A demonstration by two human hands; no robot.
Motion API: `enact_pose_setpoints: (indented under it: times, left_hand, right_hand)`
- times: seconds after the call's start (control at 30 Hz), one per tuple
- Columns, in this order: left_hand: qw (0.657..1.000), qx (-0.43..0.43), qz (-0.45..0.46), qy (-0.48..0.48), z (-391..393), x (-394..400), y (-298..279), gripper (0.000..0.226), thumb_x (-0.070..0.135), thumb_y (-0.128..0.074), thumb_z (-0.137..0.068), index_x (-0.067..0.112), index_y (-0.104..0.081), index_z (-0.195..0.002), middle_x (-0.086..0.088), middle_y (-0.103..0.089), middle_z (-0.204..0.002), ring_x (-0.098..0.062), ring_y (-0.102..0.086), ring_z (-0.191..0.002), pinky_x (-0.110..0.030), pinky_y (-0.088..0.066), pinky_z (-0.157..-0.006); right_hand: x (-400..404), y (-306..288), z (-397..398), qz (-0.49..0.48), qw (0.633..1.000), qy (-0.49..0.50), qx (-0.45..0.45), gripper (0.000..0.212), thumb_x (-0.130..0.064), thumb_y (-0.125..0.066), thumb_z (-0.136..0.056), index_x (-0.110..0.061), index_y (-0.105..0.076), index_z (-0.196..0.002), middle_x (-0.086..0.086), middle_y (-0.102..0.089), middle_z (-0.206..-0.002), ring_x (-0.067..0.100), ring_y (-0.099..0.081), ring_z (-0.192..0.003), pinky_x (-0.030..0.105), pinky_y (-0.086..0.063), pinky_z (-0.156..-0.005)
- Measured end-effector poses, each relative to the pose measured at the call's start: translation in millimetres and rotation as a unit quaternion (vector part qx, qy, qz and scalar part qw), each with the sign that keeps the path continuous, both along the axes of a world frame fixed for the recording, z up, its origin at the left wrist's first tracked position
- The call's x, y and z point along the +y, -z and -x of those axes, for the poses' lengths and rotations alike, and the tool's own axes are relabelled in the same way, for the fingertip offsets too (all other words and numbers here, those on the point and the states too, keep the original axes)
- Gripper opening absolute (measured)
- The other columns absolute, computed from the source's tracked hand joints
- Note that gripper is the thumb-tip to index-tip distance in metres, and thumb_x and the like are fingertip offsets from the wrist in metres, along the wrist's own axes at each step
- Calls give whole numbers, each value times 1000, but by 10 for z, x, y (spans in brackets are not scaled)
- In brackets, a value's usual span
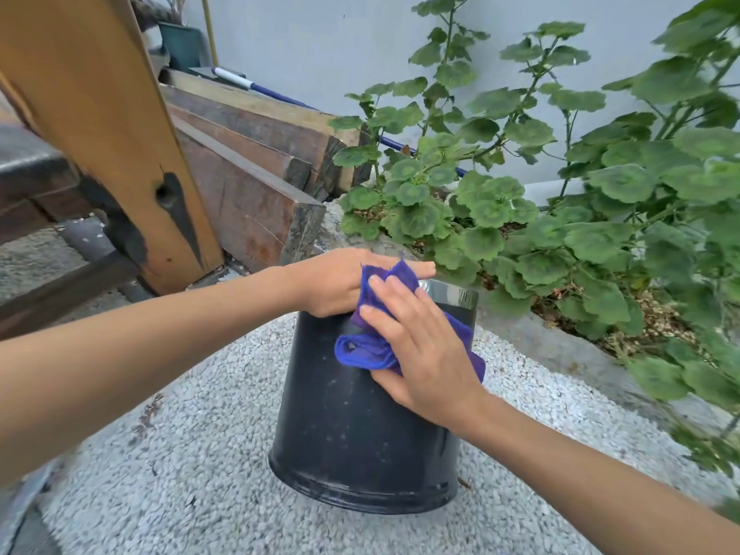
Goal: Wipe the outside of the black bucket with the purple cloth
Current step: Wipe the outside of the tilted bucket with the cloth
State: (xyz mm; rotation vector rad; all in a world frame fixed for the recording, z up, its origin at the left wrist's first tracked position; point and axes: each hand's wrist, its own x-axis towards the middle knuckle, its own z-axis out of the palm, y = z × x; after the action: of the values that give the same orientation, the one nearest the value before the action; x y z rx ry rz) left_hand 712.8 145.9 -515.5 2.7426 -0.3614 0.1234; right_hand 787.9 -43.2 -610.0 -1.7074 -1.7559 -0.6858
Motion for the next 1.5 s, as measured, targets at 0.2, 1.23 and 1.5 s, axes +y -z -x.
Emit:
enact_pose_setpoints:
  times: [0.2, 1.23, 1.5]
  left_hand:
    - [989, -19, -136, 47, -87, 136, 104, 74, 8, -35, -93, 30, -15, -160, 19, -8, -167, -5, -11, -154, -45, -56, -89]
    - [981, -126, -109, -102, 39, -371, 379, 59, 41, -17, -104, 14, -42, -150, -1, -49, -151, -17, -41, -142, -40, -37, -104]
    - [985, -141, 13, -98, 261, -294, 403, 56, 42, -20, -102, 22, -44, -148, 13, -55, -136, 3, -43, -126, -35, -32, -100]
  right_hand:
    - [-70, 114, 2, 76, 994, 8, -76, 59, -34, -67, -86, -23, -61, -144, 11, -38, -162, 26, -33, -154, 50, -31, -123]
    - [-676, 46, 40, 42, 961, -26, 274, 51, 11, -56, -91, -23, -64, -128, -13, -65, -135, 2, -57, -131, 29, -43, -114]
    - [-415, -369, -384, -52, 949, 51, 306, 35, -3, -64, -98, -10, -61, -133, -5, -58, -145, 14, -51, -142, 32, -38, -119]
